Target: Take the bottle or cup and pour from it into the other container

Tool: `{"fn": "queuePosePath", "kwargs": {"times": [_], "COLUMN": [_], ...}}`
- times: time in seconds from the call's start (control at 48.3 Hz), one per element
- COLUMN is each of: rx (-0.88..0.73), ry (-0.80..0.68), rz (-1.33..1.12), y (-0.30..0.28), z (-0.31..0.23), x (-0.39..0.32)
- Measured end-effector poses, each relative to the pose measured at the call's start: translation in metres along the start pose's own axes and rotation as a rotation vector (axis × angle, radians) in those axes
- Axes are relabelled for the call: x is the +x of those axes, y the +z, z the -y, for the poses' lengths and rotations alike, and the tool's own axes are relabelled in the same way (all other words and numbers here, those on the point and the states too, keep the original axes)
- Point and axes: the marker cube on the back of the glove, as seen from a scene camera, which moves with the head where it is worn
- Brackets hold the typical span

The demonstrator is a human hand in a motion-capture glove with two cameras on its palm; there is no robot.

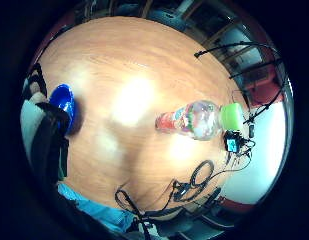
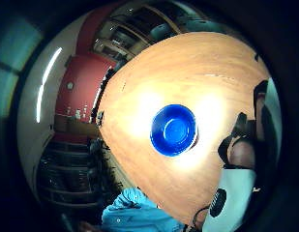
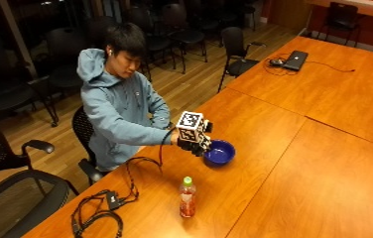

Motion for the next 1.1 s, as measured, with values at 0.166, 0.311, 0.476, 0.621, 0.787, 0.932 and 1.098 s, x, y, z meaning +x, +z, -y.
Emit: {"fn": "queuePosePath", "kwargs": {"times": [0.166,0.311,0.476,0.621,0.787,0.932,1.098], "rx": [-0.025,-0.047,-0.081,-0.082,-0.065,0.031,0.163], "ry": [-0.006,-0.038,-0.099,-0.127,-0.135,-0.102,-0.049], "rz": [-0.01,-0.015,-0.093,-0.061,0.041,0.19,0.402], "y": [-0.002,-0.019,-0.023,-0.034,-0.04,-0.046,-0.056], "z": [-0.002,-0.004,-0.022,-0.041,-0.066,-0.08,-0.089], "x": [-0.002,0.008,0.017,0.033,0.054,0.085,0.121]}}
